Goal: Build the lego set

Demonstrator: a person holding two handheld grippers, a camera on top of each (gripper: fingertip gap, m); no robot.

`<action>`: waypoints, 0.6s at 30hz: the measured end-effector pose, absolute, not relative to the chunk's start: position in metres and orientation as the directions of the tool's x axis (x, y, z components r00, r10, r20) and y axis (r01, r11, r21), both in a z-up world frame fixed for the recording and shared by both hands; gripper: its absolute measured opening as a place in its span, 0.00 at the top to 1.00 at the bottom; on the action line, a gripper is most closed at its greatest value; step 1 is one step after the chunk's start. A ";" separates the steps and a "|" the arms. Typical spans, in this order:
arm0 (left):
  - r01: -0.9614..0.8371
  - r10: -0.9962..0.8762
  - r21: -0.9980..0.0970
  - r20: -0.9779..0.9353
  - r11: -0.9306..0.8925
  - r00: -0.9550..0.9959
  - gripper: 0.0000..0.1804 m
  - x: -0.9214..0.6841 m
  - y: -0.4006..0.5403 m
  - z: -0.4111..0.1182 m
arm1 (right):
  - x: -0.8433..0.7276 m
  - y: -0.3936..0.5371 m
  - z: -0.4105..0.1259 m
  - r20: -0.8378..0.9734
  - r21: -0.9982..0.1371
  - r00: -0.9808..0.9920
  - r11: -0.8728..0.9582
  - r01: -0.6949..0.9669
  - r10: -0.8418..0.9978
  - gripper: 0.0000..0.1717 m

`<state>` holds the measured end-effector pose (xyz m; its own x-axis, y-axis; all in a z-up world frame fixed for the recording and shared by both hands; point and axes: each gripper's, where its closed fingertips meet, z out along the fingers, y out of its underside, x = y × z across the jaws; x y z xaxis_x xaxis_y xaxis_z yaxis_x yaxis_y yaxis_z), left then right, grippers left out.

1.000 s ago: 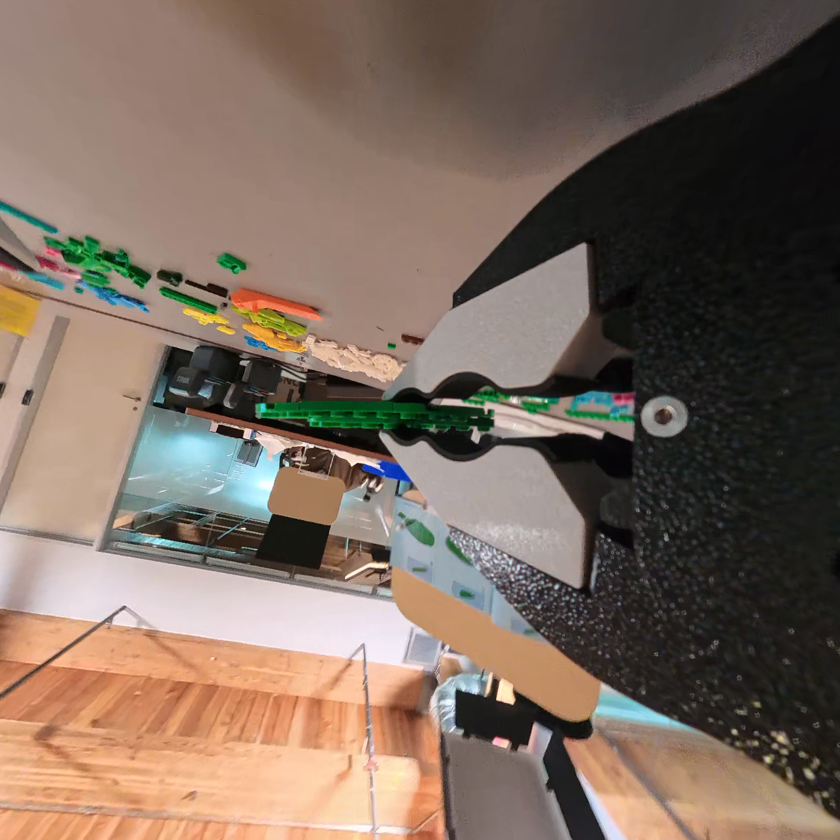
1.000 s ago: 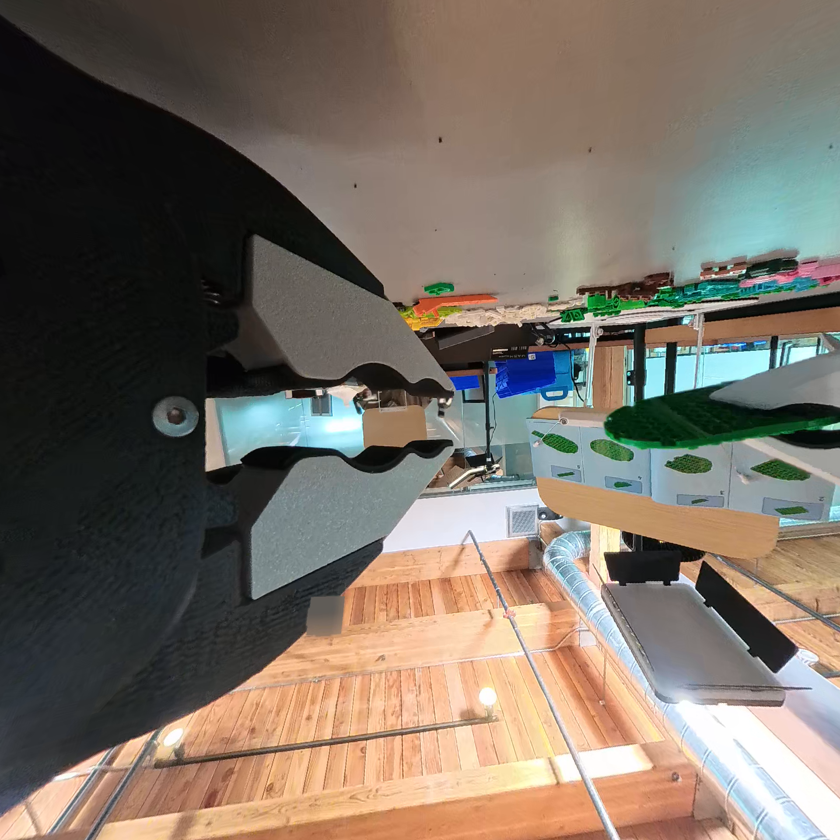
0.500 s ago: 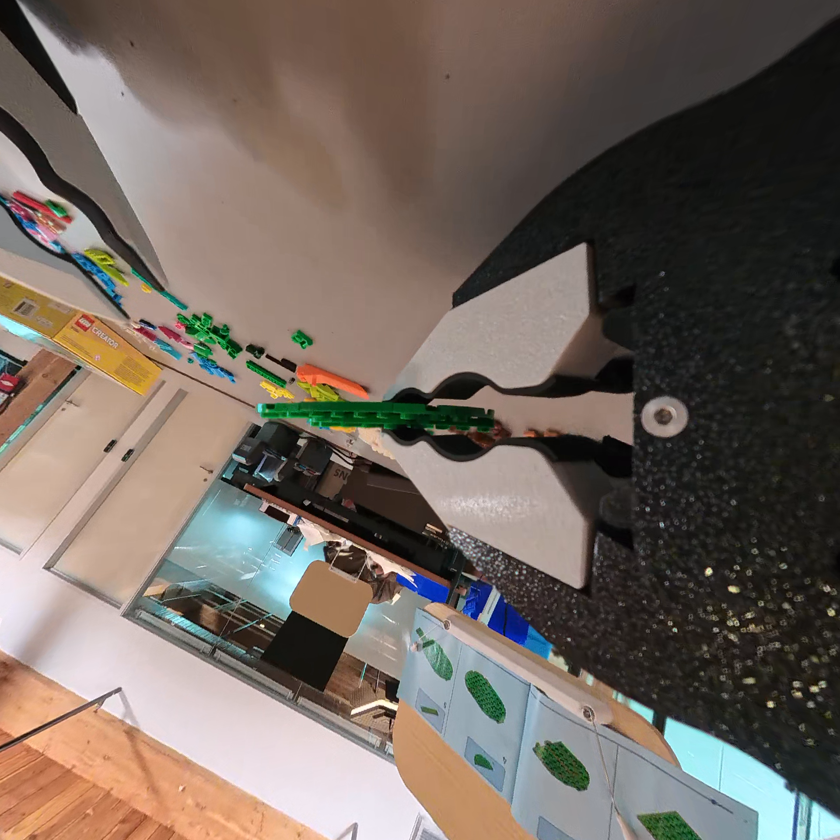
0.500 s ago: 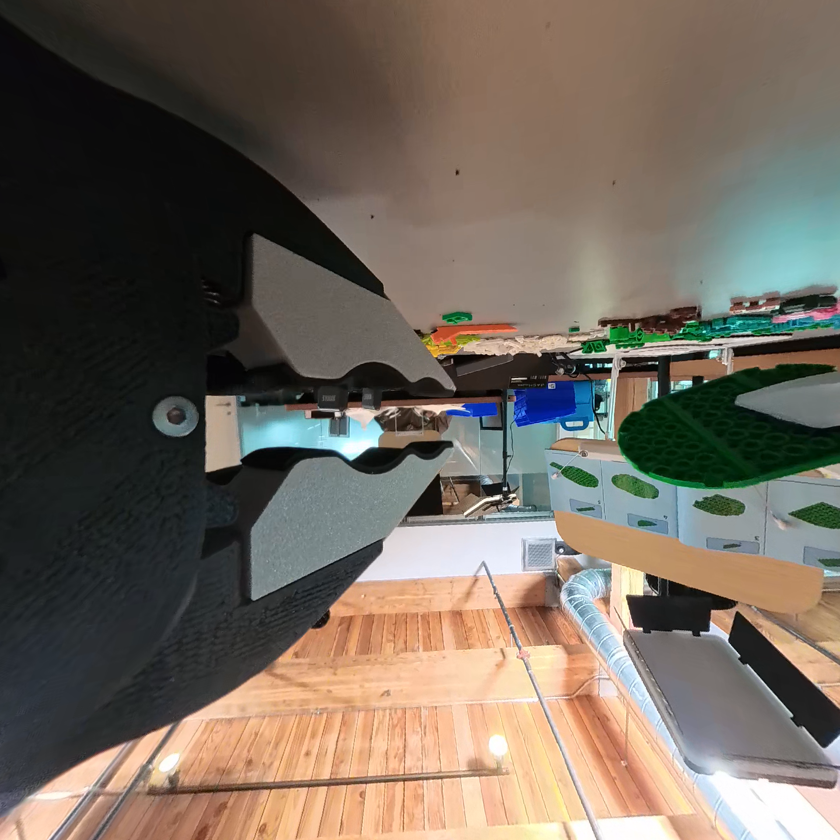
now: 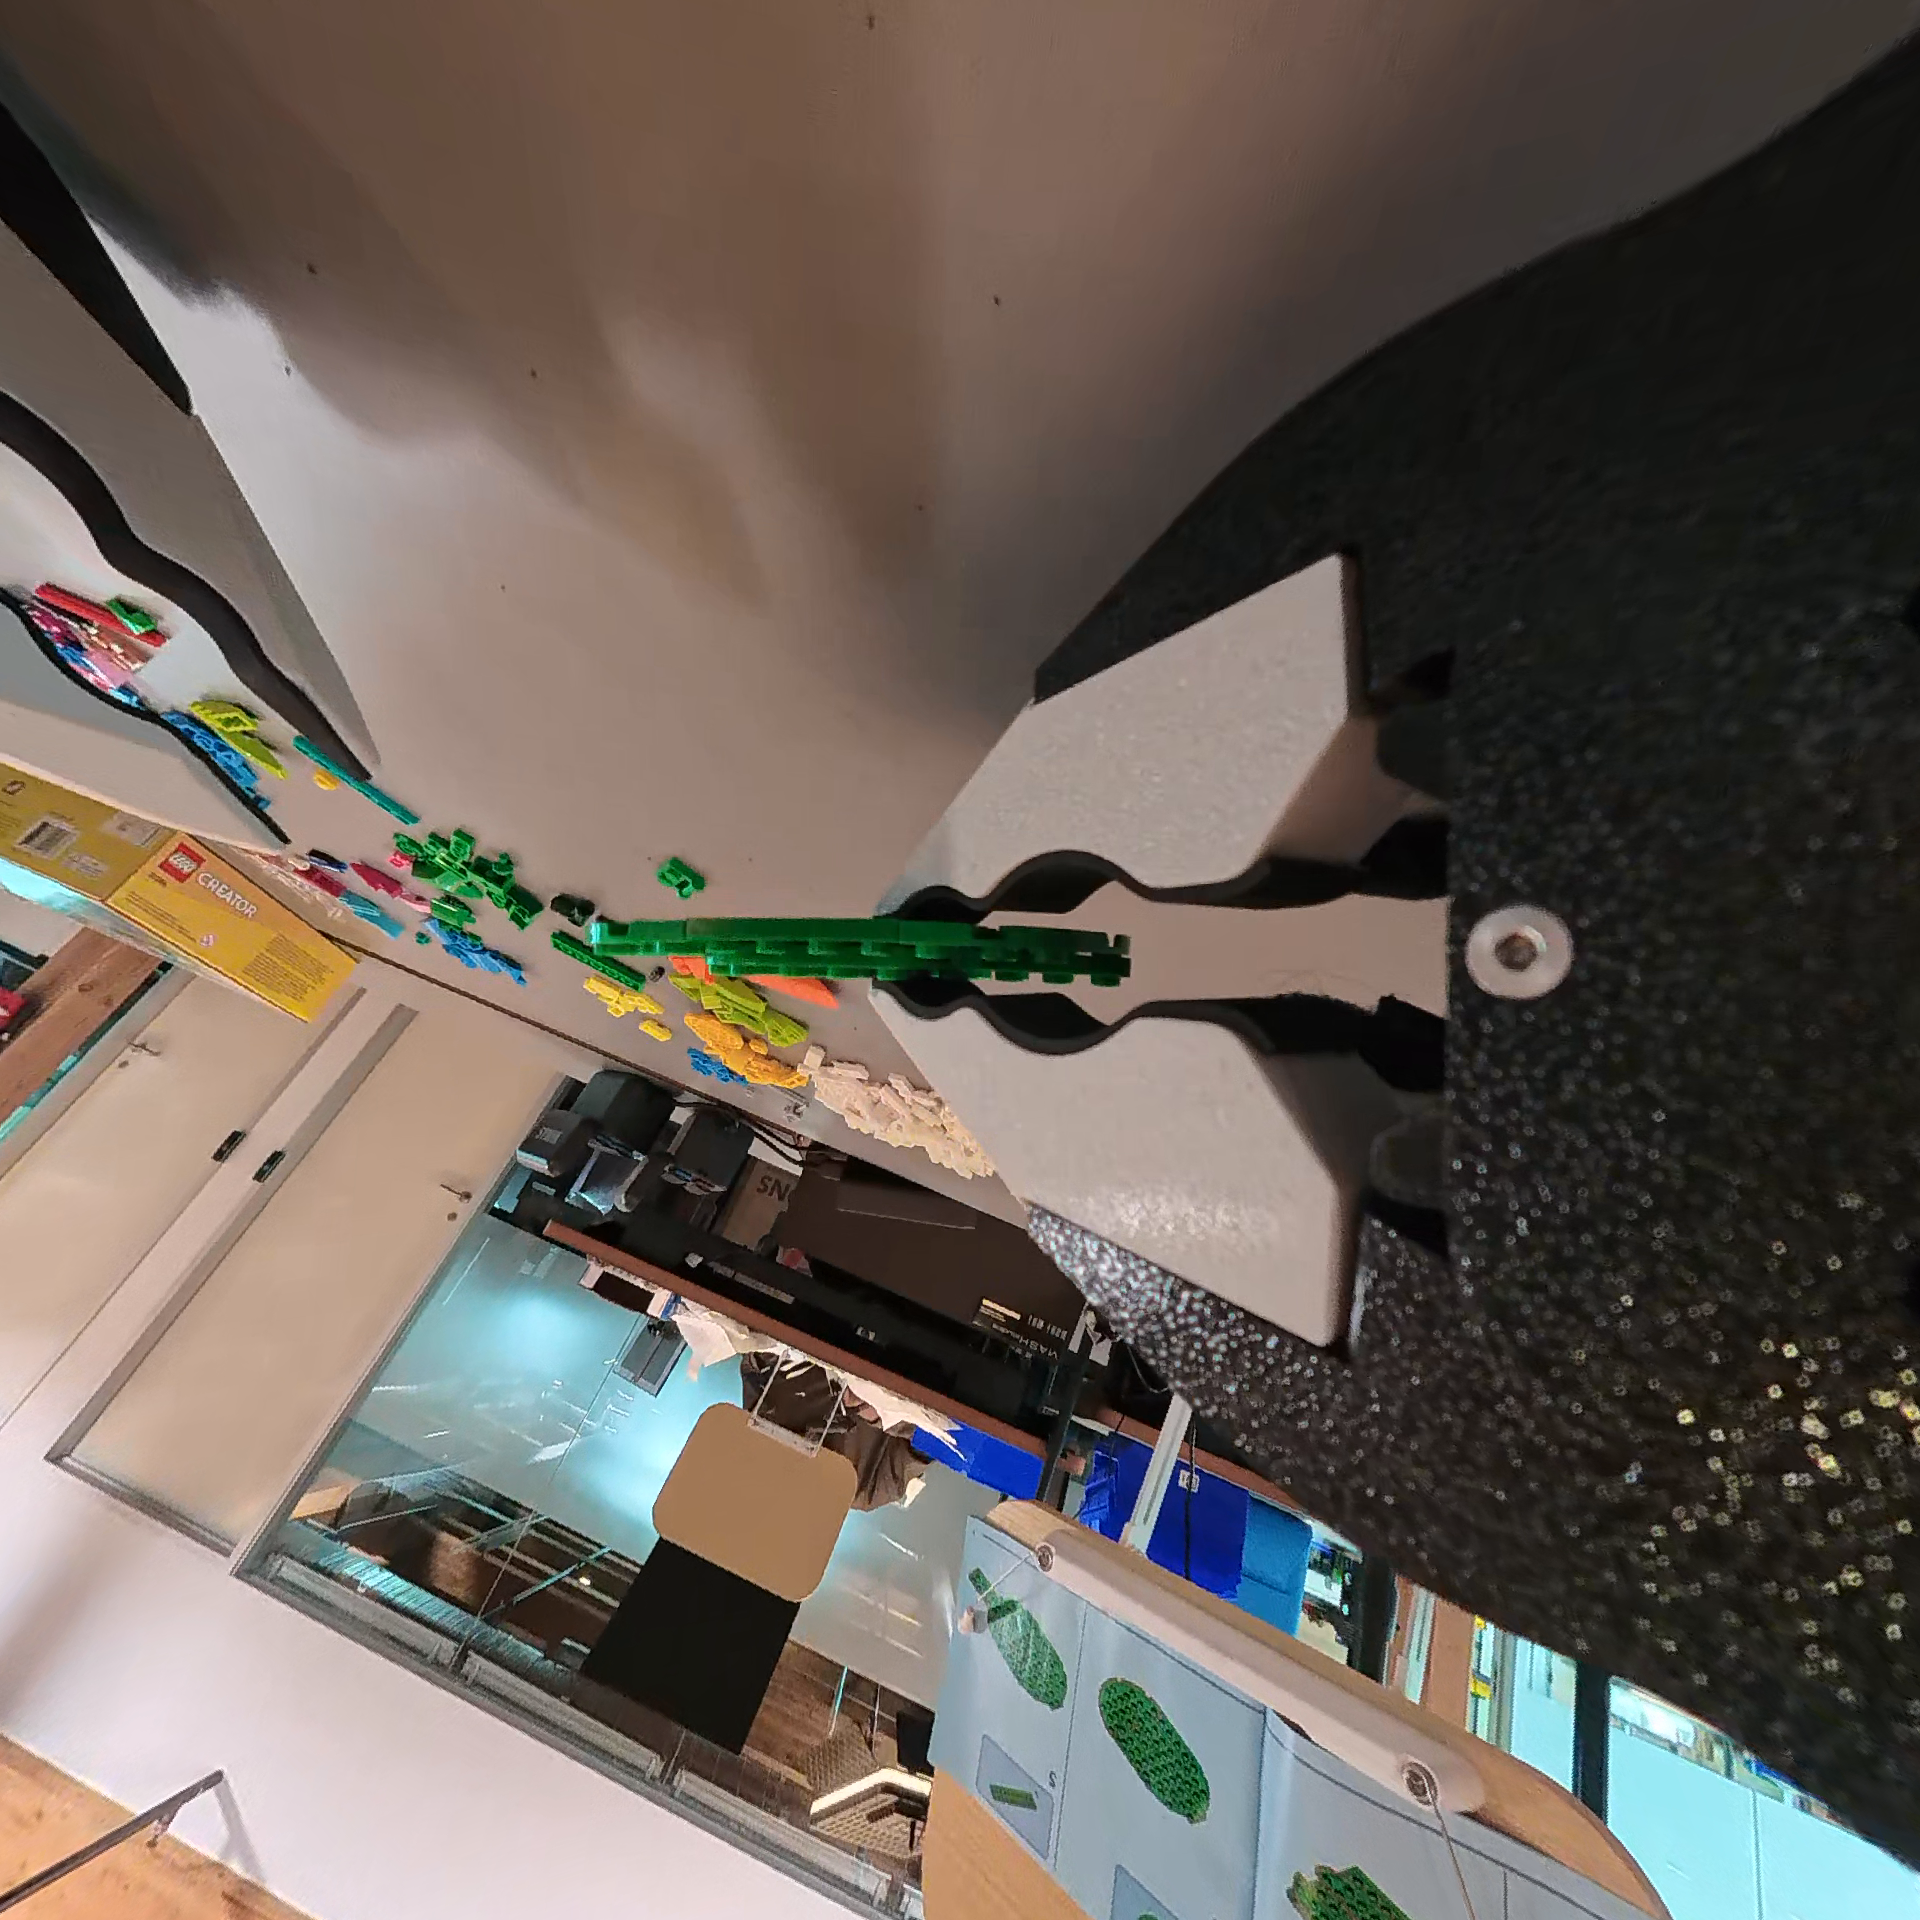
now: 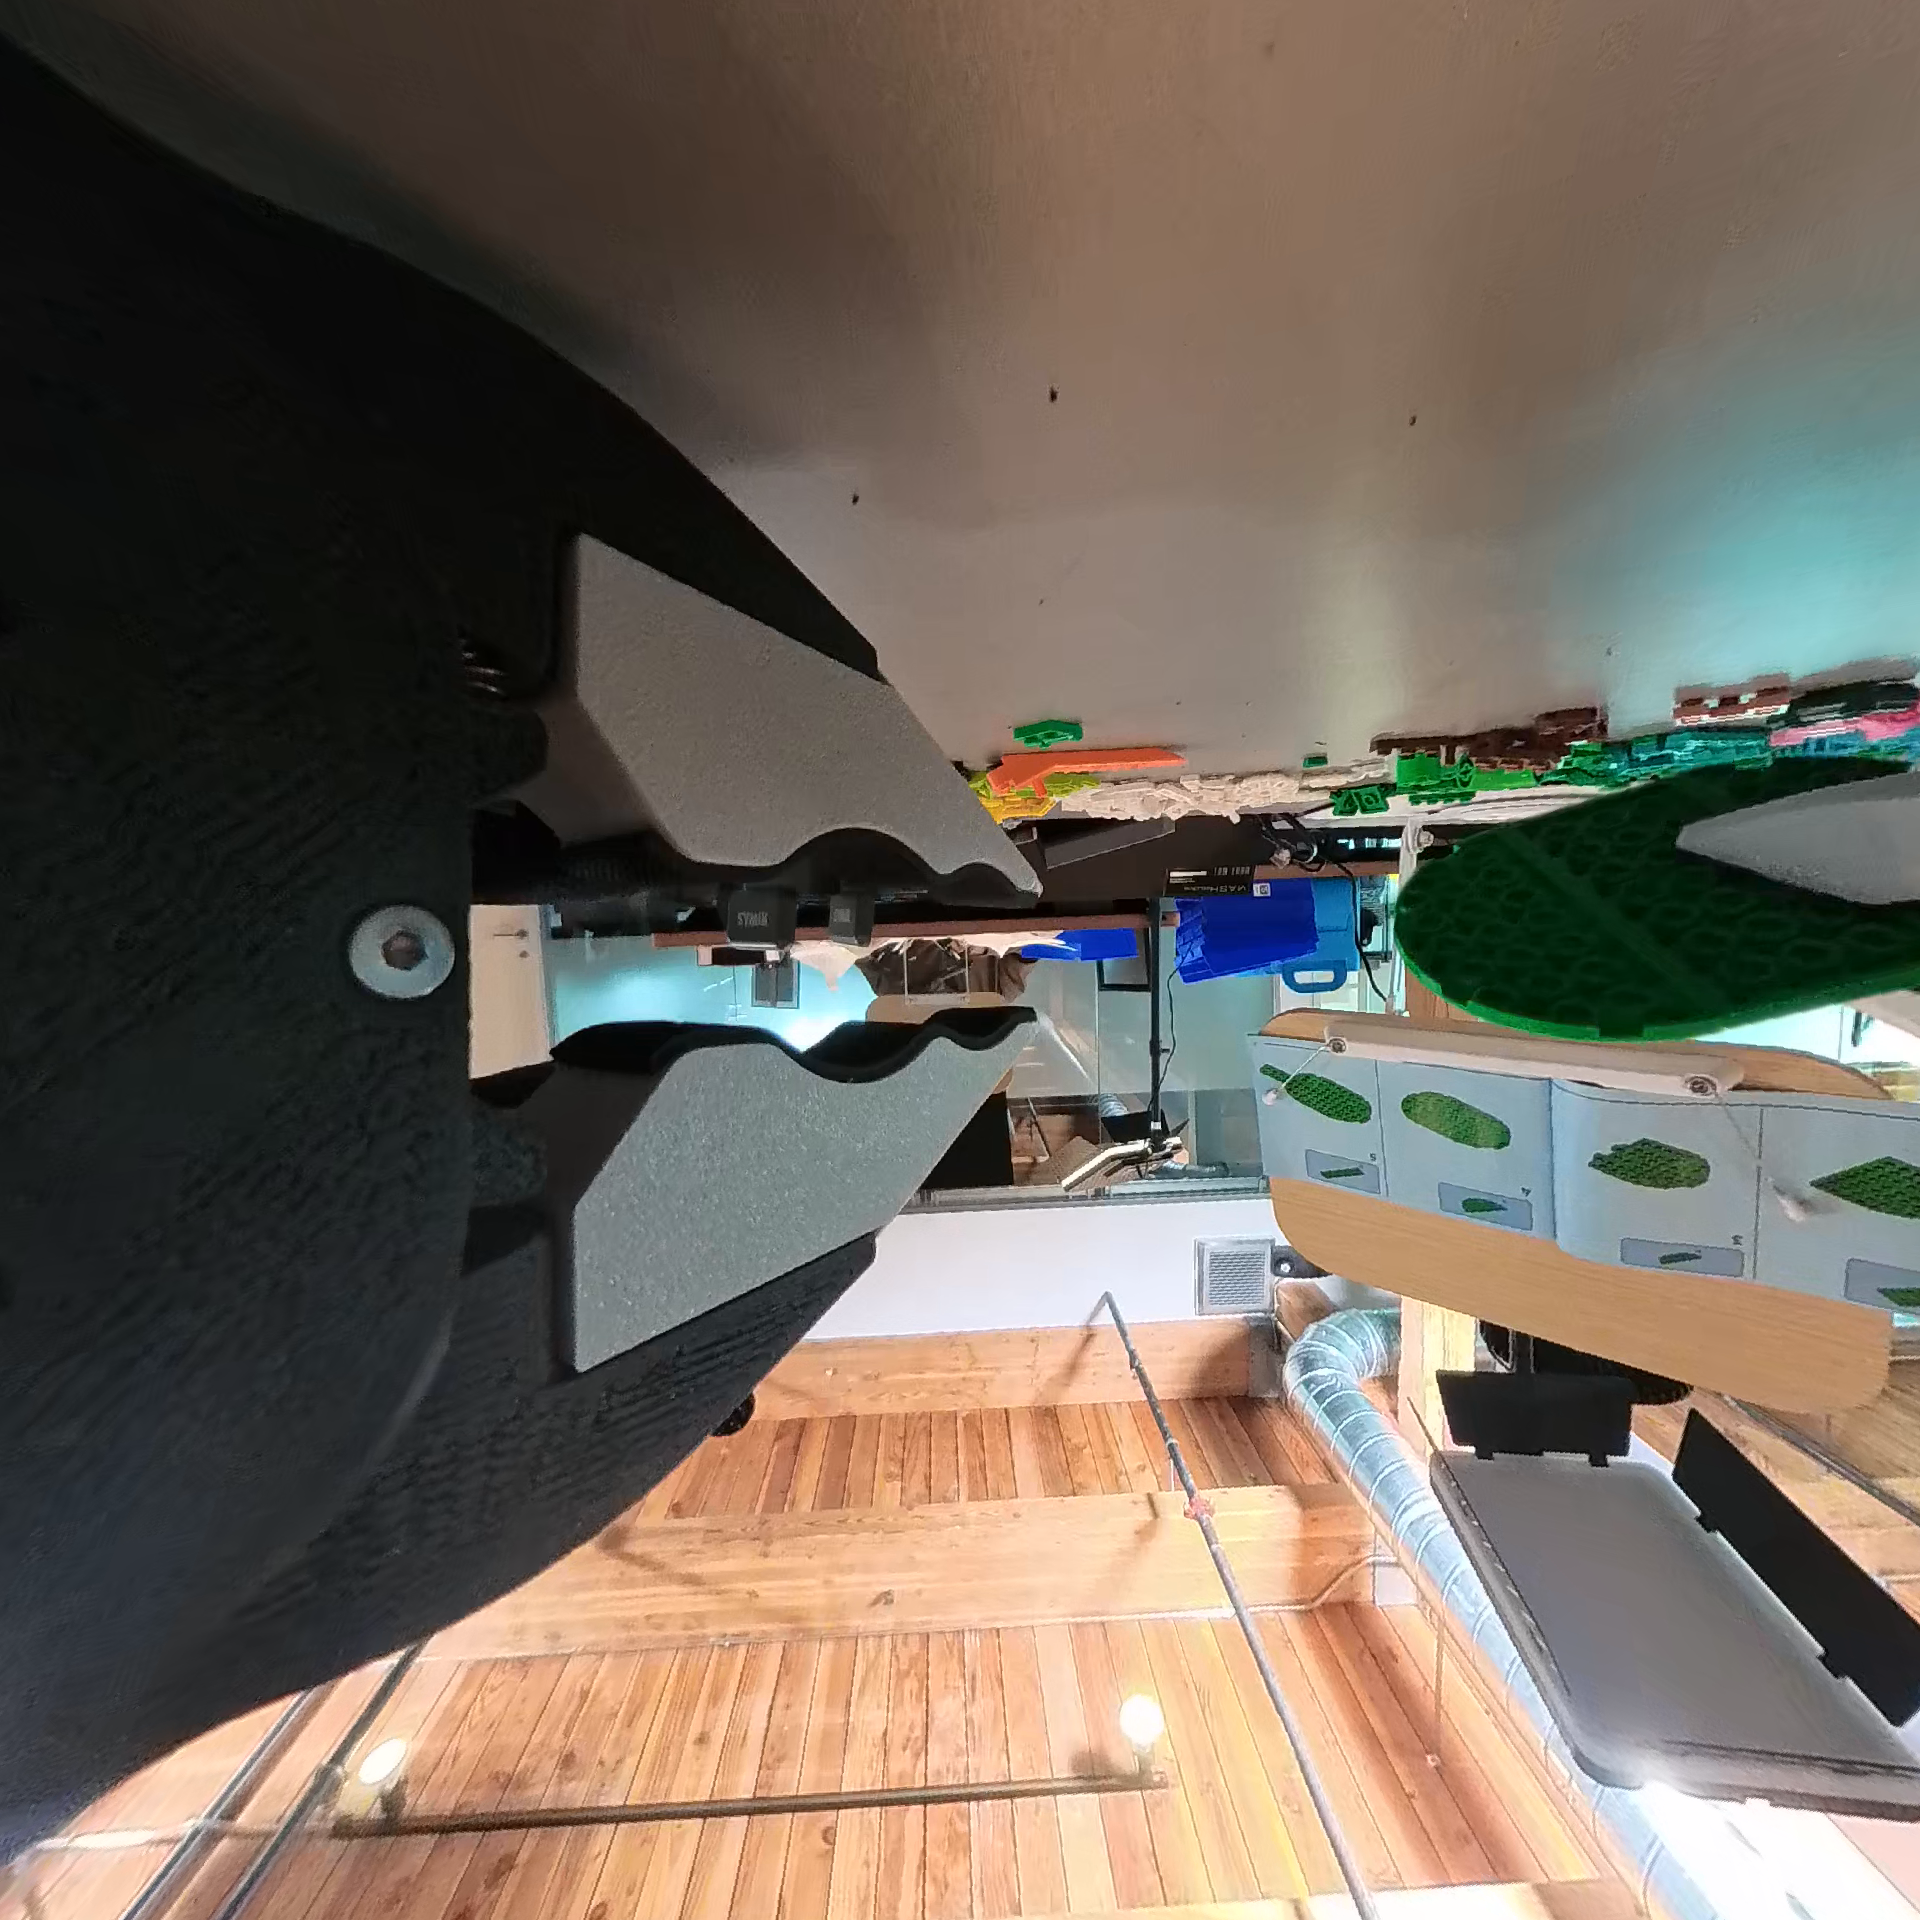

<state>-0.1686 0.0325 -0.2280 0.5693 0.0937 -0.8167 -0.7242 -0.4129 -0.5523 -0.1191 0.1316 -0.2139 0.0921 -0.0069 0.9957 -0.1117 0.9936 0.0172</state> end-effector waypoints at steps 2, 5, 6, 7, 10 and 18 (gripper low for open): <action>-0.727 0.095 -0.549 -0.820 -0.413 0.565 0.97 -0.169 0.032 -0.228 | -0.120 0.132 -0.214 0.996 0.014 0.090 0.994 -0.111 -0.004 0.90; -0.736 0.094 -0.536 -0.829 -0.415 0.551 0.97 -0.168 0.032 -0.227 | -0.121 0.133 -0.214 0.996 0.015 0.089 0.994 -0.106 -0.005 0.90; -0.740 0.096 -0.530 -0.834 -0.414 0.544 0.97 -0.168 0.032 -0.227 | -0.121 0.133 -0.214 0.996 0.015 0.090 0.994 -0.106 -0.005 0.90; -0.745 0.099 -0.524 -0.839 -0.413 0.535 0.97 -0.168 0.032 -0.226 | -0.121 0.133 -0.214 0.996 0.014 0.091 0.994 -0.106 -0.004 0.90; -0.773 0.115 -0.486 -0.867 -0.407 0.485 0.98 -0.168 0.032 -0.221 | -0.122 0.134 -0.215 0.996 0.014 0.090 0.994 -0.104 -0.005 0.90; -0.798 0.100 -0.462 -0.881 -0.388 0.462 0.97 -0.163 0.033 -0.221 | -0.120 0.125 -0.217 0.996 0.031 0.087 0.988 -0.153 -0.018 0.90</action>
